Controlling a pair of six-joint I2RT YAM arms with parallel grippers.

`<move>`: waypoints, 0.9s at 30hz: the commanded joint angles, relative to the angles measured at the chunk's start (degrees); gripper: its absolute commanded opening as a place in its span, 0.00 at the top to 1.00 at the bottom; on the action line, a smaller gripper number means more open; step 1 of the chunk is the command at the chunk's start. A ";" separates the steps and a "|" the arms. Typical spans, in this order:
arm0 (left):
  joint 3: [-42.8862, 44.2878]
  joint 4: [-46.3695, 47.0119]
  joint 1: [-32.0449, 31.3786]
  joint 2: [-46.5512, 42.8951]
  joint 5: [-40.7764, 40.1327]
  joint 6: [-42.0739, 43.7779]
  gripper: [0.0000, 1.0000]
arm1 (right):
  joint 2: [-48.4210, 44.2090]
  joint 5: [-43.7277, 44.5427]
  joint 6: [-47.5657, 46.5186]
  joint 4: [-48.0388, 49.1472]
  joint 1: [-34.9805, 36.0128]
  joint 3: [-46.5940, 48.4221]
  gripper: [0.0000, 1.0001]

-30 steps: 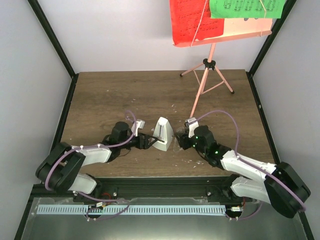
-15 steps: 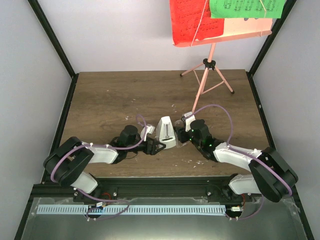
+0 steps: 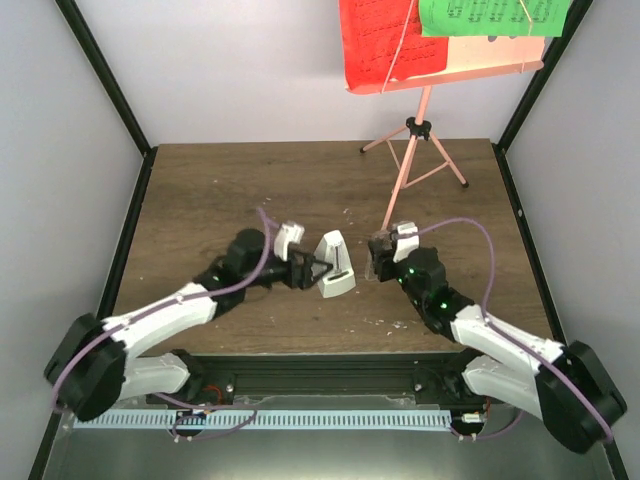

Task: Pack up the instrument practice props

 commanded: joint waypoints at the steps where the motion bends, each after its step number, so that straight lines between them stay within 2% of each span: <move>1: 13.35 -23.49 6.45 -7.65 4.66 7.34 0.17 | -8.94 -4.25 -1.08 6.40 -0.51 -5.80 0.47; 4: 21.93 -33.76 13.17 -7.88 7.87 10.46 0.17 | -15.55 -11.56 -1.81 14.92 0.13 -11.12 0.47; 6: 25.27 -36.47 16.95 -8.01 6.92 13.07 0.17 | -18.39 -12.07 -1.29 19.33 2.07 -14.18 0.48; 11: 26.08 -35.87 21.10 -7.90 -2.61 20.81 0.20 | -19.68 4.28 -6.81 23.25 15.54 -14.48 0.50; 14: 27.03 -40.31 22.30 -5.13 -4.37 22.53 0.21 | -15.25 11.90 -7.71 28.24 21.44 -13.45 0.50; 17: 25.84 -40.47 22.33 -5.17 -5.53 23.20 0.21 | -7.04 17.20 -8.39 35.27 25.11 -11.99 0.50; 22: 25.23 -40.19 22.33 -7.64 -11.32 24.46 0.21 | 2.81 19.55 -6.45 40.48 25.86 -8.45 0.49; 27: 24.45 -39.68 22.33 -8.06 -11.17 24.55 0.23 | 6.72 21.45 -3.97 41.30 25.94 -6.10 0.49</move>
